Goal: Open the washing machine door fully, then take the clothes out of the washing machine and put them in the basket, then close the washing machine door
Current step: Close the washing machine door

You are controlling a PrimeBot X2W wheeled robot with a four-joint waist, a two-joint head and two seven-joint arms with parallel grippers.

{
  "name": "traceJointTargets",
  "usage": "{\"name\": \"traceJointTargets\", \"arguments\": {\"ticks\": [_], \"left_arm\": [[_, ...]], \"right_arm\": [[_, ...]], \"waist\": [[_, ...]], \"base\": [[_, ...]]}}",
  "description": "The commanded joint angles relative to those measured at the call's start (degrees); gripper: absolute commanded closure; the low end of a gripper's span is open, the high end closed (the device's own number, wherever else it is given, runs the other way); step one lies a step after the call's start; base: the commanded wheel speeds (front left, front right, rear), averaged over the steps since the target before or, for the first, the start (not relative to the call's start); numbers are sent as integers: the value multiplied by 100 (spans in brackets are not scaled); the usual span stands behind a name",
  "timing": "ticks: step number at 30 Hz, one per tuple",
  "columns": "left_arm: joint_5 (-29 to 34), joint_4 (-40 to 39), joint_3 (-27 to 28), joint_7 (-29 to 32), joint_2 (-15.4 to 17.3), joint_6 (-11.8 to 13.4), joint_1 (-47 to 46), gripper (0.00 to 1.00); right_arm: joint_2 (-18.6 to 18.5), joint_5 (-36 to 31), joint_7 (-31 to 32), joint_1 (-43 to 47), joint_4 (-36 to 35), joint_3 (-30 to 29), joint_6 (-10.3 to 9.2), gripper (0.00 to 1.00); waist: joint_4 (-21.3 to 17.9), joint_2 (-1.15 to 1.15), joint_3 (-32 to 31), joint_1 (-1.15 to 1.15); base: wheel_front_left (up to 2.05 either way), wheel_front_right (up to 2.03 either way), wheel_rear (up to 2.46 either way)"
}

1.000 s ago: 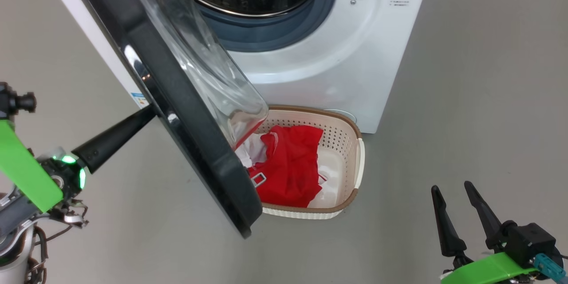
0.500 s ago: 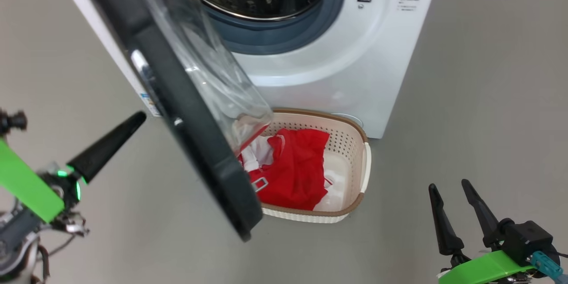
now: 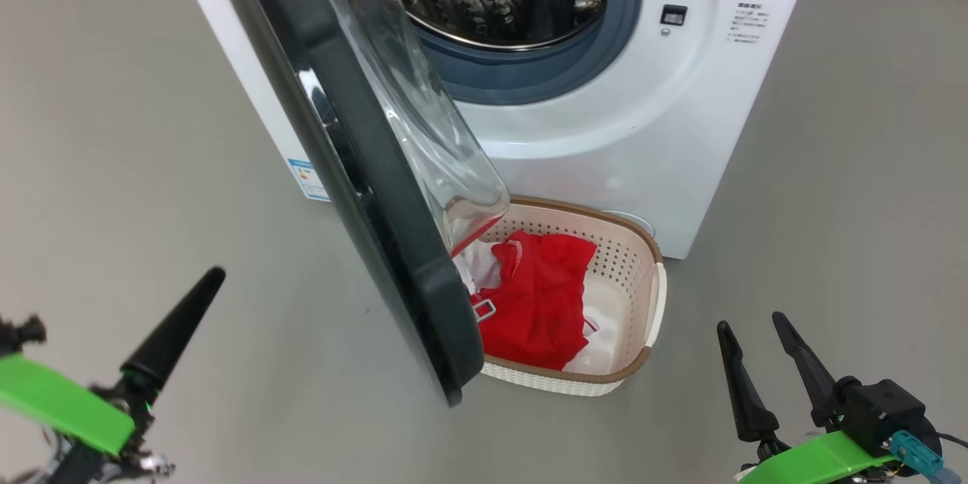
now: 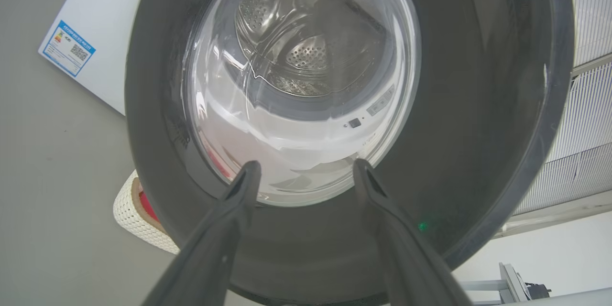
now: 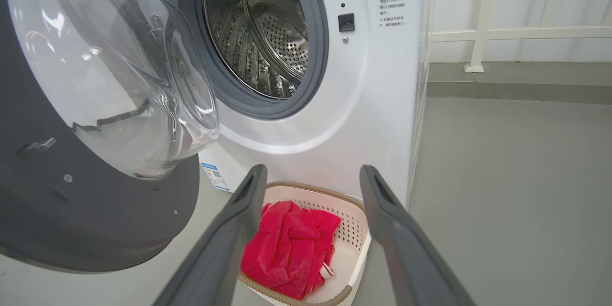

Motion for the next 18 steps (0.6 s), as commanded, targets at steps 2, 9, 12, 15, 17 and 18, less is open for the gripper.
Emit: {"name": "traceJointTargets", "arguments": {"ticks": [2,9,12,15,17,18], "left_arm": [[178,7,157,-395,159,-40,80,0],[404,301,-249,-1356,118,-40,421,0],[451,462,-446,-1857,107,-40,514,0],[695,698,-810,-2642,157,-40,602,0],[908,844,-1090,-3121,203,-40,610,0],[981,934,-1206,-3369,219,-40,600,0]], "right_arm": [[-22,-50,-37,-206,-96,172,42,0],[-21,-55,-37,-305,-52,201,42,0],[-21,-52,-37,-354,-38,209,42,0],[-21,-45,-37,-392,-21,218,42,0],[-21,-44,-37,-406,-13,214,42,0],[-21,-43,-37,-415,-8,214,42,0]], "waist": [[77,0,-11,0],[148,0,12,0],[171,0,27,0],[191,0,28,0],[202,0,33,0],[205,0,35,0]], "base": [[0,0,0],[0,0,0],[0,0,0],[0,0,0],[0,0,0],[0,0,0]]}}
